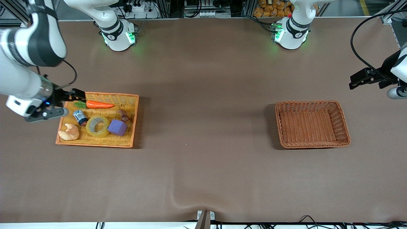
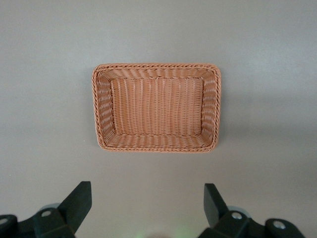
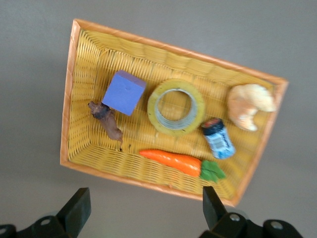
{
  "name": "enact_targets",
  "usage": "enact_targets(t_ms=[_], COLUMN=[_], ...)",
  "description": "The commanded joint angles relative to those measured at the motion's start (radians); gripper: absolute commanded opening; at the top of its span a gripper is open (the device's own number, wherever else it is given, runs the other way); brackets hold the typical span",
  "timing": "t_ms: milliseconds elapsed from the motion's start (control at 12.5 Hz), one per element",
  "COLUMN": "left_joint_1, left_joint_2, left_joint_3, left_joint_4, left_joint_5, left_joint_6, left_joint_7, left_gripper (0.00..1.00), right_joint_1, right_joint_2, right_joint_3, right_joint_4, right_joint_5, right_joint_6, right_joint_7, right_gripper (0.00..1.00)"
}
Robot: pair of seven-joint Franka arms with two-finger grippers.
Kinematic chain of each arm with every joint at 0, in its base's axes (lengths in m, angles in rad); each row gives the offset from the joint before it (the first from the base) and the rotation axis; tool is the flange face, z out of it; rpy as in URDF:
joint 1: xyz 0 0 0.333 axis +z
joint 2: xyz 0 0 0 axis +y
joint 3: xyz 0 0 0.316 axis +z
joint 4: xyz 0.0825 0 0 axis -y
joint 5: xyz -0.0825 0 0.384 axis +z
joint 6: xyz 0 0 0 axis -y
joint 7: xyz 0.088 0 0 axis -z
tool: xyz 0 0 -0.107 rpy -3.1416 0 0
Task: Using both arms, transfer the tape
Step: 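Lower the right gripper onto the yellow tape roll and close it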
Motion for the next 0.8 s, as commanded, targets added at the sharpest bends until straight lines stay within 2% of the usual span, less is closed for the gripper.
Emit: enact_targets(t_ms=[0,160,319,718], left_joint_1=[0.002,-0.004,-0.004,-0.001], left_joint_2=[0.000,0.000,0.001,0.000], left_joint_3=[-0.002,-0.003,-0.003,-0.002], left_joint_4=[0.011,0.011,0.011,0.012], left_joint_5=[-0.020,-0.017,-0.012,-0.005], left_joint_6=[-0.009,-0.009,-0.009,-0.009], left_joint_7=[0.010,0.010,0.008,0.010], left_gripper=[1.00,1.00,1.00,1.00], right_joint_1=[0.014,0.025,0.028,0.051], right_joint_2=[-0.019,-0.022,-0.013,0.094], right_joint_3=[-0.002,-0.002,-0.002,-0.004], right_joint_4=[-0.149,-0.315,-0.375,-0.371], right_joint_5=[0.027,0.027,0.027,0.020], right_joint_6=[0.183,0.418,0.491,0.554], right_joint_7=[-0.008,-0.017,-0.017,-0.087], right_gripper=[1.00,1.00,1.00,1.00])
